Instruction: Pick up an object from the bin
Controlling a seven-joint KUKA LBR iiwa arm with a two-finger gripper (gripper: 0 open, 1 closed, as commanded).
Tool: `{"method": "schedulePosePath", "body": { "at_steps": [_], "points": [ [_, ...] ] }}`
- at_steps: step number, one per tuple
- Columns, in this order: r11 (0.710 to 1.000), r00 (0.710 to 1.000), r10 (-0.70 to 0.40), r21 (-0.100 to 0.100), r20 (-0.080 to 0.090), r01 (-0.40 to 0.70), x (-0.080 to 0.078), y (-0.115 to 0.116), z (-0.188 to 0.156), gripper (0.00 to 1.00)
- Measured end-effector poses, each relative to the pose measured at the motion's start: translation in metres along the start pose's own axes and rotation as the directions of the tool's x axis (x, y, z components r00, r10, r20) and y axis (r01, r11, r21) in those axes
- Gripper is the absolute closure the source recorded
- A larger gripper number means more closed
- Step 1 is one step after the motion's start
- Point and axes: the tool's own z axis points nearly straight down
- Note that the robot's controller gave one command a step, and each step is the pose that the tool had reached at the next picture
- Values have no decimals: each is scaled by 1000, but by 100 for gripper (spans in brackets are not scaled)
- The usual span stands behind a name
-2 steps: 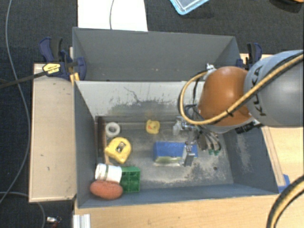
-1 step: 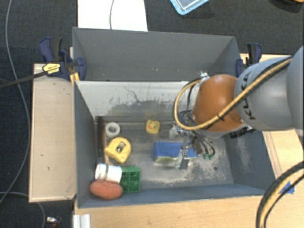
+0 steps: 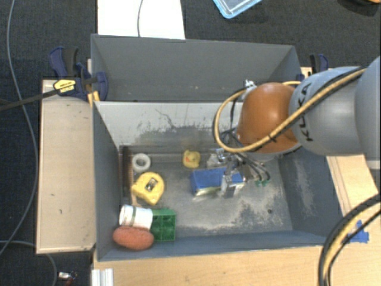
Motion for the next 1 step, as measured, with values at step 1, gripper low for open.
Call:
{"method": "schedulePosePath", "body": {
  "at_steps": [1],
  "points": [
    [1000, 1000, 1, 0, 0, -1, 0, 0, 0, 100]
  ]
}}
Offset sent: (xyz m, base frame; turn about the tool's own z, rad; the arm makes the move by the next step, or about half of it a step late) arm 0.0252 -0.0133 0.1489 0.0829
